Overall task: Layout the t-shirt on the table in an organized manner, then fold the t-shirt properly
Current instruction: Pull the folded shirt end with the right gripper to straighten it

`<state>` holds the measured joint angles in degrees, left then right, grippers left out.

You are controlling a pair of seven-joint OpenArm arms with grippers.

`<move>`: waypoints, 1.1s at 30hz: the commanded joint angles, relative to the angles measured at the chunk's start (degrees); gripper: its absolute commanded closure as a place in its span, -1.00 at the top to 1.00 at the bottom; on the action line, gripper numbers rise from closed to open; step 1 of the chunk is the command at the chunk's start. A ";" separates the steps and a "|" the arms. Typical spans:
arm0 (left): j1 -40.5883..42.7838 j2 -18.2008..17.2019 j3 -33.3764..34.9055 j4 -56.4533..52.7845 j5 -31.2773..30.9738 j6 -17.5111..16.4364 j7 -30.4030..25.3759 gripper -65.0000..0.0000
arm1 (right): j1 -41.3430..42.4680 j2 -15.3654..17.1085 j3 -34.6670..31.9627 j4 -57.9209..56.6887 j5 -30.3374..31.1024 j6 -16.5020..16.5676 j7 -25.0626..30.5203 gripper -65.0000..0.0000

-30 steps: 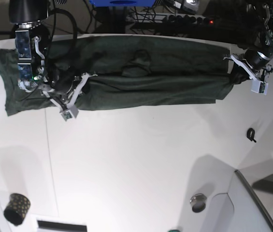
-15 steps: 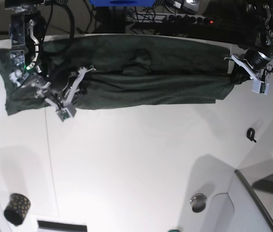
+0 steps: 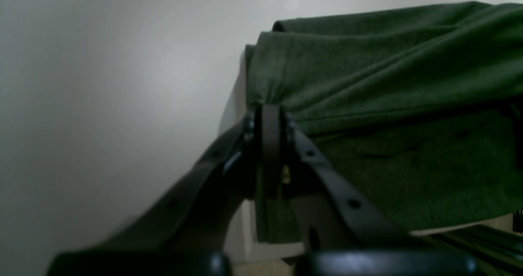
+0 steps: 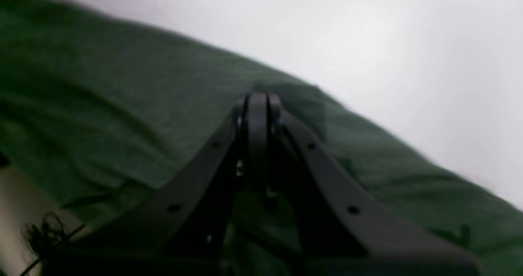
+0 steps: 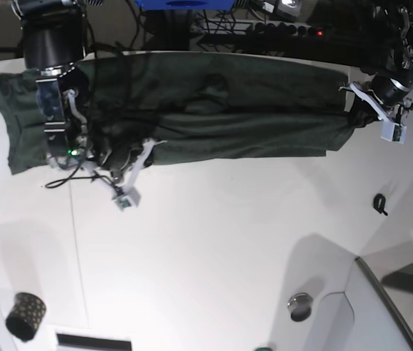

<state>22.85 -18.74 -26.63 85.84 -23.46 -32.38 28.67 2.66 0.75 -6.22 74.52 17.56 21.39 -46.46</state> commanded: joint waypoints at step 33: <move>3.30 -1.43 -9.89 0.88 -0.67 -0.10 -1.02 0.32 | -6.92 0.26 -0.86 5.43 0.42 0.02 3.25 -0.98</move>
<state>25.91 -19.11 -36.14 85.93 -23.22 -32.53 29.02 -5.06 0.95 -7.03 78.70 17.47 21.41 -43.99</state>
